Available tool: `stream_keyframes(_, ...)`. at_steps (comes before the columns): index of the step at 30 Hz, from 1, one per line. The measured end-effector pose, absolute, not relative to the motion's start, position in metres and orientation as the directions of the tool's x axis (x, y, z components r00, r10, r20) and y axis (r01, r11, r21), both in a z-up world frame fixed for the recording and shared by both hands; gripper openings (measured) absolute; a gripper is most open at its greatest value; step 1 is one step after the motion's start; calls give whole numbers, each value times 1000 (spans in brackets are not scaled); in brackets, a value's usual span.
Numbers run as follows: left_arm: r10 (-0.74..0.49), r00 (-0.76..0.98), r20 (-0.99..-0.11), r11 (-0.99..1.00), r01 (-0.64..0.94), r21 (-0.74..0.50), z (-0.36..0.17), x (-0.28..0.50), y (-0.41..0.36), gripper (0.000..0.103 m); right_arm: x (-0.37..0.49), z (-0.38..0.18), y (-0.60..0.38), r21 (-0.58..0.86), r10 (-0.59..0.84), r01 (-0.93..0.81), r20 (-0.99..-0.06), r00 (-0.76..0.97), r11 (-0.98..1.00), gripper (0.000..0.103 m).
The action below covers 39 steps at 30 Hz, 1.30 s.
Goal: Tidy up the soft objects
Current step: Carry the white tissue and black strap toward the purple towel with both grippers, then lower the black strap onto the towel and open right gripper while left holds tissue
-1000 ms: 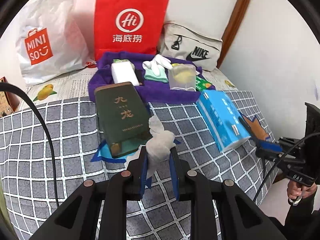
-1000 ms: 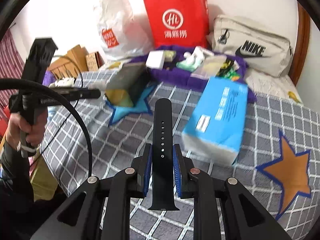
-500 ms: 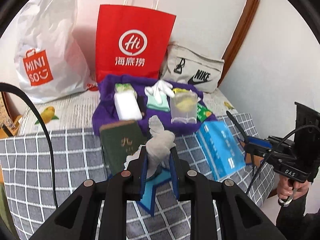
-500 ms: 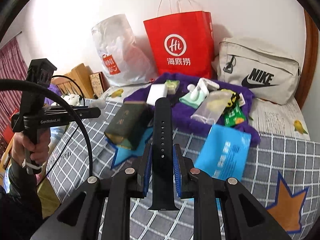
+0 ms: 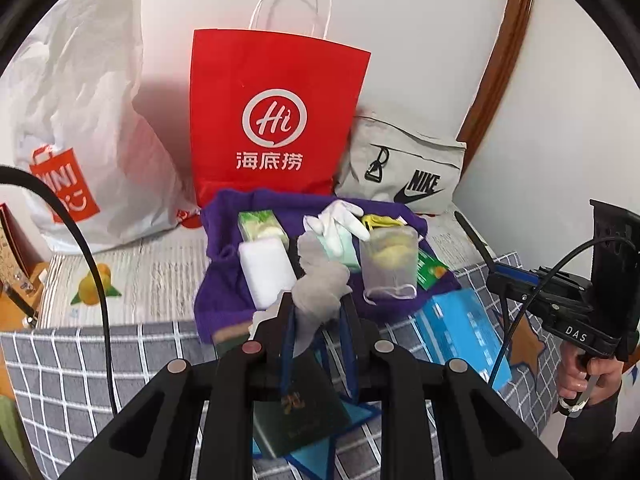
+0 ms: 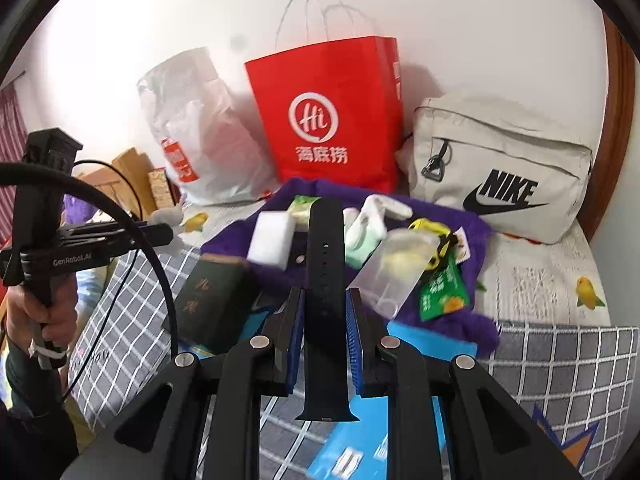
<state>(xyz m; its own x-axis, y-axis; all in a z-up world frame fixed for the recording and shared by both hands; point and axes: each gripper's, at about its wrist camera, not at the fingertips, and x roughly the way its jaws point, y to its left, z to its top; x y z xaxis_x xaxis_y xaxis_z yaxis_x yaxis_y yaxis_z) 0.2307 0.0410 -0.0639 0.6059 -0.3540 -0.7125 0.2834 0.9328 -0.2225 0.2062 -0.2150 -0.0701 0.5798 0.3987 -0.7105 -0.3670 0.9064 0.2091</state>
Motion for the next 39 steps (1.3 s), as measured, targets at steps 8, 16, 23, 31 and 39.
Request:
stream_keyframes(8,-358,607,-709,932,281,-230,-69,265,37,20,238,-76,-211,221,389,-339,-715,582,914,20)
stream_keyframes(16,-352,626,-696,936,246,-252,-71,291,40,20,266,-87,-213,235,373,-303,-731,571,924,20)
stream_keyframes(23,-371,627,-685,929,249,-275,-80,311,35,20,284,-95,-209,243,368,-289,-753,545,926,20)
stream_keyframes(31,-387,599,-701,922,247,-298,-94,325,36,20,306,-112,-180,217,372,-346,-790,488,913,20)
stream_keyframes(39,-383,597,-705,924,254,-287,-96,328,34,20,333,-148,-145,214,365,-370,-837,407,904,20)
